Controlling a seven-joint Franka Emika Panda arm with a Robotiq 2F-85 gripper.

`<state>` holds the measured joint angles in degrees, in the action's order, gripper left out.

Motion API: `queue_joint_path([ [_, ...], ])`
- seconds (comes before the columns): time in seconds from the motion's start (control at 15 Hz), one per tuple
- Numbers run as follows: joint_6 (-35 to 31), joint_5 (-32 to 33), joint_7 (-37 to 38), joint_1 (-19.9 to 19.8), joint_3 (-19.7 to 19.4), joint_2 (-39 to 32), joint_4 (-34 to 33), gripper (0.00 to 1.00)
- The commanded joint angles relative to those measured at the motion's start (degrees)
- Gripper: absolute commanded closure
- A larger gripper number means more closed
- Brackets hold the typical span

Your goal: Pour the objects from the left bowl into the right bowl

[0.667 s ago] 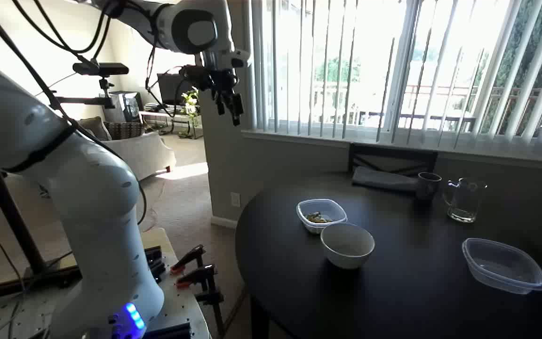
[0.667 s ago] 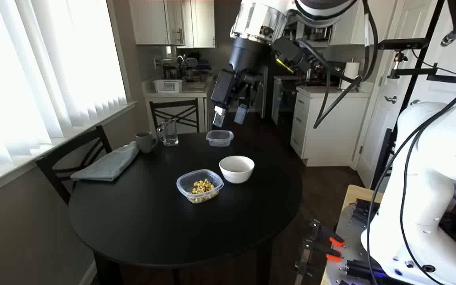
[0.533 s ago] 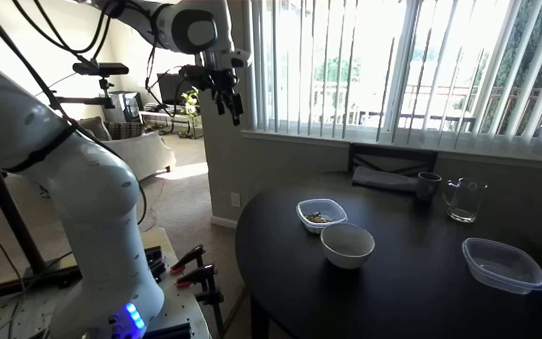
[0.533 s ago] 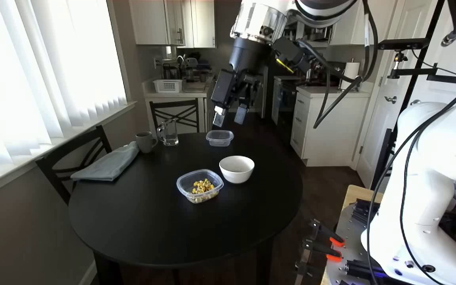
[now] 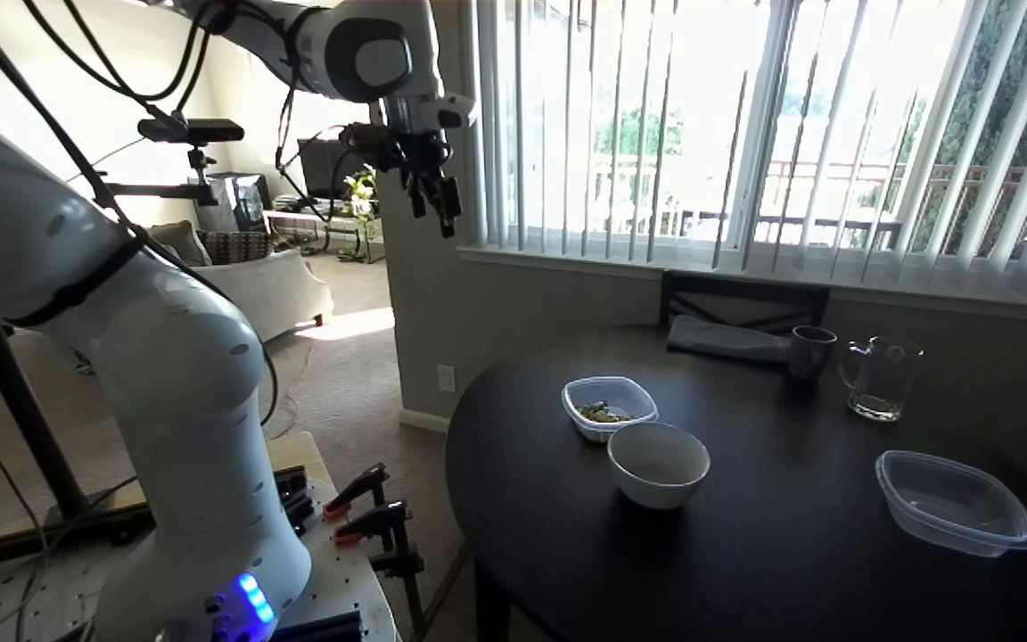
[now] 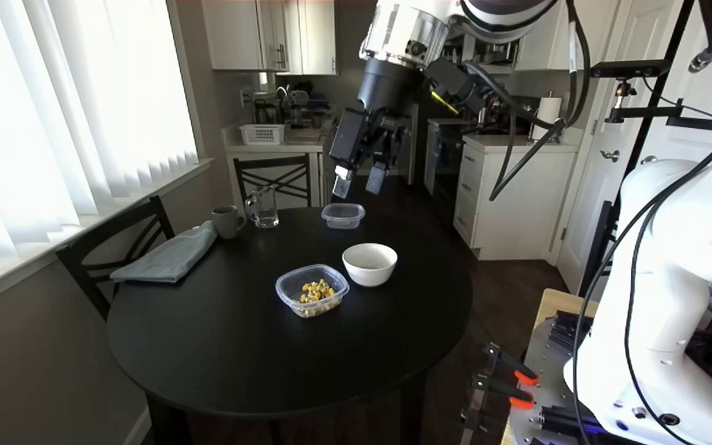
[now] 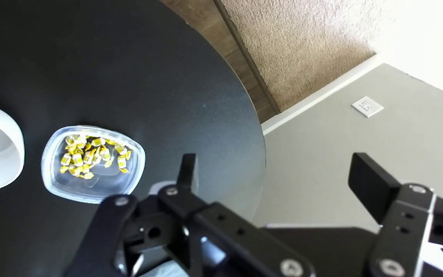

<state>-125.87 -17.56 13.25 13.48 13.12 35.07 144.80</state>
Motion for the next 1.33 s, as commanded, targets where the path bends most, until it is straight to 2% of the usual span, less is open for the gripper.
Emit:
queue_joint_path([
  [0.0,0.3,0.1,0.2,-0.1,0.0,0.0,-0.2,0.0],
  [0.13,-0.3,2.0,1.3,-2.1,0.0,-0.8,-1.6,0.0],
  [0.4,2.6,7.3,0.5,-8.0,-3.5,-5.7,-8.5,0.0],
  [0.67,4.0,14.7,5.5,-13.6,-2.7,-17.2,-15.8,0.0],
  [0.87,5.0,17.8,10.2,-13.7,-2.2,-27.0,-18.2,0.0],
  [1.07,5.4,17.9,12.8,-12.4,-4.1,-34.9,-20.1,0.0],
  [1.27,7.6,14.5,10.0,-12.2,-6.6,-38.0,-20.8,0.0],
])
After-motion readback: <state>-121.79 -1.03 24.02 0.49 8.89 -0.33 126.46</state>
